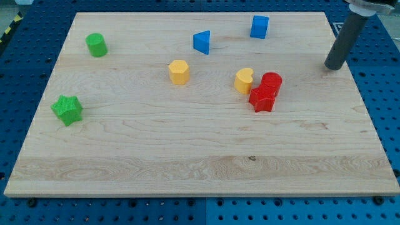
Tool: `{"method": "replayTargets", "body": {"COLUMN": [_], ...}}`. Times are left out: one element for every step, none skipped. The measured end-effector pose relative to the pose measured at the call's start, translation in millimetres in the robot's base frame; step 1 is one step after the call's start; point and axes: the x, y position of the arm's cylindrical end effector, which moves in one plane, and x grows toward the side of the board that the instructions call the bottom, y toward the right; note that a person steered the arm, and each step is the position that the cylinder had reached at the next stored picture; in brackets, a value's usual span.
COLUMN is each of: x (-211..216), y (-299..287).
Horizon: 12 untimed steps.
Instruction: Place the blue cube above the red circle
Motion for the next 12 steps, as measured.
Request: {"method": "replayTargets", "body": {"x": [-5.2, -7.5, -29.4, -57.5, -90.7, -123.4, -148.5, -152.5, -152.5, -152.5, -132.5, -121.6], "y": [0.0, 0.4, 7.8, 9.1, -10.3, -45.5, -80.0, -114.3, -114.5, -114.5, -114.5, -124.0]}}
